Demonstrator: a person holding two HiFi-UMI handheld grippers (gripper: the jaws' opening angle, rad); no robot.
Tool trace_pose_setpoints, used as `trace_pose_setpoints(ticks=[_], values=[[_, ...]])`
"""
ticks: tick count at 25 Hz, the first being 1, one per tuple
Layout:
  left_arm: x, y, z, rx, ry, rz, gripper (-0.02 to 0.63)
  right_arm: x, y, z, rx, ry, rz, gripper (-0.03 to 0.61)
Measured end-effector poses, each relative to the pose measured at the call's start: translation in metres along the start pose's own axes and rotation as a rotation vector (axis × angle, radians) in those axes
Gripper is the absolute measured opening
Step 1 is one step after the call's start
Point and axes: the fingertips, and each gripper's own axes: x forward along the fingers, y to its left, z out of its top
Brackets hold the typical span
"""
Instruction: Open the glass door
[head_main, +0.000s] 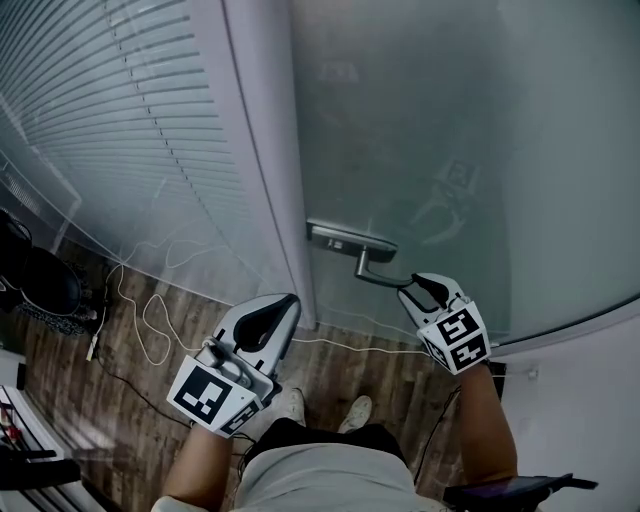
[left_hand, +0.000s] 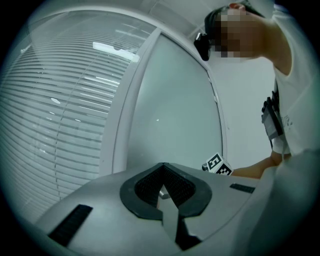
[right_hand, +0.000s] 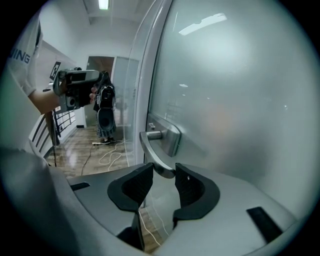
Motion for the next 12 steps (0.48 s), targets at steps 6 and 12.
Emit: trace_pose_setpoints(ticks=[6,12], values=[[0.001,0.000,0.001,0.001,0.000,-0.001,-0.002,-0.001,0.002,-0.002,0.003,0.023,0.002,0.133],[0.001,-0.001,-0.001,-0.006,-0.005,0.009,-0.002,0.011,0.004,-0.016,0.046,0.029,0.009,0.133]])
